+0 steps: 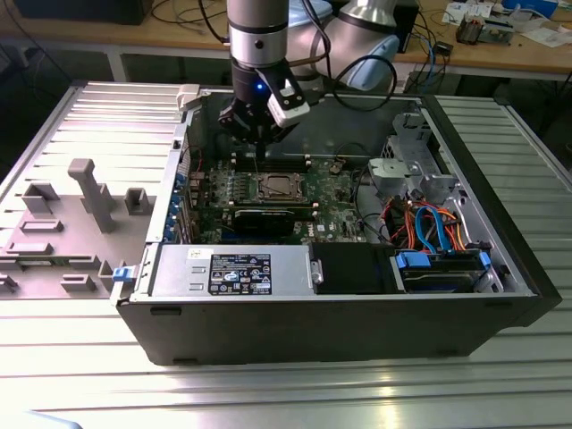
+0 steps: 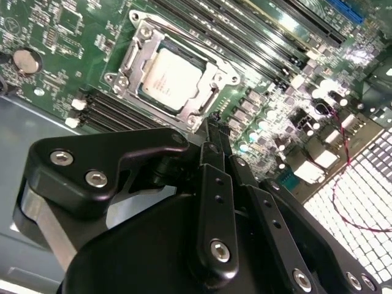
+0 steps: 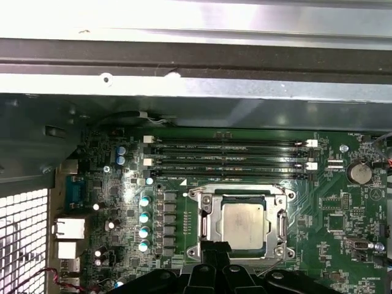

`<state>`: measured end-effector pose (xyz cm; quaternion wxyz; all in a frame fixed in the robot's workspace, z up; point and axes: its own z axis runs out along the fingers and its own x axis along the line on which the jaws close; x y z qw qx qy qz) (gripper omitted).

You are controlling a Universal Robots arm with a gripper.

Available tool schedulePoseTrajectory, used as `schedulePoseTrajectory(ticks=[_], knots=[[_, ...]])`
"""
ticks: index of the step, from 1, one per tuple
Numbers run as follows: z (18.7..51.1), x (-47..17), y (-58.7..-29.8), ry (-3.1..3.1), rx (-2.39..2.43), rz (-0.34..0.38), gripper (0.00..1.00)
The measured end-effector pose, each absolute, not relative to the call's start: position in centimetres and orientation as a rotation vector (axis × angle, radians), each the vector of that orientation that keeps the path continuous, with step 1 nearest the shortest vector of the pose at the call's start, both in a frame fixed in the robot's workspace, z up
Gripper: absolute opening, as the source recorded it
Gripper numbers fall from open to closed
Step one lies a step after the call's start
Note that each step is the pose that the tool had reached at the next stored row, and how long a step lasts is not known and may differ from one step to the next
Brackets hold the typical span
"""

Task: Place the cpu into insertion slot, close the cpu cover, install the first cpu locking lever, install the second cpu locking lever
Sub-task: 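Install the first cpu locking lever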

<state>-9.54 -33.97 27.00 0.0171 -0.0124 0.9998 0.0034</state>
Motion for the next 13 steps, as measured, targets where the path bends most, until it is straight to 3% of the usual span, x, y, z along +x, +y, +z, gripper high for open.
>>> schedulePoseTrajectory(ticks=[13], knots=[[26.4,-12.5,-33.2,3.107,-0.039,0.011,0.11]])
